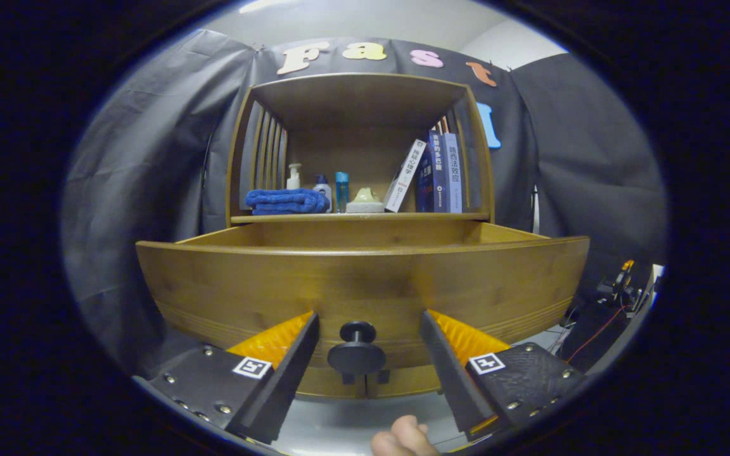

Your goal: Pull open the drawer, take out the items inside it, and place them on the countertop above the cabinet.

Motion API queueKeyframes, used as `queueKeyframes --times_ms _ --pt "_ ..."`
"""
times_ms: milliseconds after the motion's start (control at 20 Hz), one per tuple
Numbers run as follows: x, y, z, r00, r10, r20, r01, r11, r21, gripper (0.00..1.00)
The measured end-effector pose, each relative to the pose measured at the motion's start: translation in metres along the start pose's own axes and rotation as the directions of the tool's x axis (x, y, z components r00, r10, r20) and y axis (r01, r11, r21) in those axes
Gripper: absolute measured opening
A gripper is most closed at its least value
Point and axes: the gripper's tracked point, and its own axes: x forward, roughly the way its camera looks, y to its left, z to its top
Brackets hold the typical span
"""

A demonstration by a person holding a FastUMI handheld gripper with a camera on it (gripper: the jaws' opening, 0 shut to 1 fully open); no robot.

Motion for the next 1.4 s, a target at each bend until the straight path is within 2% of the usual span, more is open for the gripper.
queueKeyframes --times_ms 650,1400 --pt "0.051 -0.005 0.011 0.999 0.036 0.016 -0.036 0.999 -0.01 0.99" --pt "0.117 0.003 0.02 0.998 0.03 0.061 -0.029 0.999 -0.026 0.99"
